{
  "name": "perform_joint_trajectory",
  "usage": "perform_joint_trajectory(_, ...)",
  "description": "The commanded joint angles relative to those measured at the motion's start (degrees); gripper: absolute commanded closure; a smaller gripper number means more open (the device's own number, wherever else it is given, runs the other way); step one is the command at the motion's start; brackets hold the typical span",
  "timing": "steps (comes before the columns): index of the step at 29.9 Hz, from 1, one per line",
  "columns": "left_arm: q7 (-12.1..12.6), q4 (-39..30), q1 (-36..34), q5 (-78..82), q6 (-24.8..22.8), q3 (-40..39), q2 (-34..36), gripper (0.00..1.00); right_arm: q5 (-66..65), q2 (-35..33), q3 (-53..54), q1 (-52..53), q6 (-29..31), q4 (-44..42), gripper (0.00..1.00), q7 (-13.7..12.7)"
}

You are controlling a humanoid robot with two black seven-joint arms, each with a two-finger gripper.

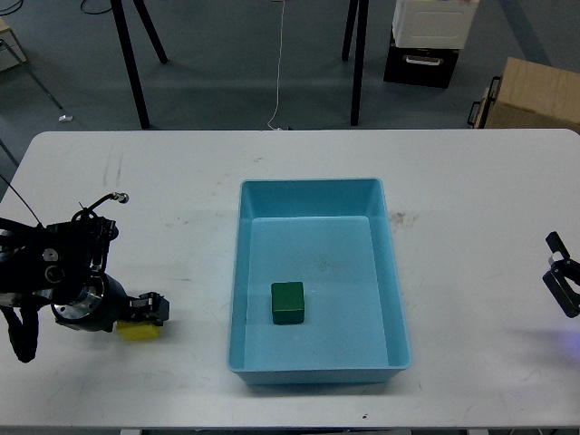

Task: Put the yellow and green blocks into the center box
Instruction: 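Lower the left gripper and grasp the yellow cube, then carry the yellow cube into the box onto the green cube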

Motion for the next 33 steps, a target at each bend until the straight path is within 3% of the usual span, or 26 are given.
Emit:
perform_joint_trajectory(1,0.0,-0.1,-0.3,0.7,0.4,-0.1,0.1,0.95,-0.3,0.0,0.0,-0.1,0.0,0.0,0.01,0.0)
perform_joint_trajectory(2,0.0,-0.2,-0.4,0.7,0.7,-0.2,0.2,1.0,-0.4,0.0,0.0,-0.2,0.0,0.0,0.01,0.0)
perform_joint_trajectory(7,0.0,-0.8,-3.3,0.8,0.6,-2.5,2.0,1.0,-0.4,0.1,-0.1,-0.3,0.0,0.0,0.01,0.0)
perform_joint_trajectory(12,0.0,-2.4,-14.8,-1.4,-4.4,-3.5,1.2,1.0,-0.8,0.1,-0.2,-0.2,0.0,0.0,0.01,0.0)
perform_joint_trajectory(18,0.0,-1.2,-25.7,-9.7,-10.1,-2.7,-12.9,1.0,-1.7,0.0,0.0,-0.3,0.0,0.0,0.01,0.1)
perform_joint_trajectory(26,0.0,5.0,-25.9,-10.2,-10.1,0.3,-30.8,1.0,-2.0,0.1,0.3,-0.3,0.0,-0.1,0.01,0.1)
perform_joint_trajectory(30,0.0,5.6,-24.4,-10.3,-10.1,0.3,-33.4,1.0,-2.0,0.0,0.6,-0.4,0.0,-0.1,0.01,0.1)
perform_joint_trajectory(33,0.0,6.8,-22.9,-10.2,-10.1,0.3,-33.9,0.92,-2.0,0.1,0.5,-0.3,0.0,-0.2,0.01,0.1)
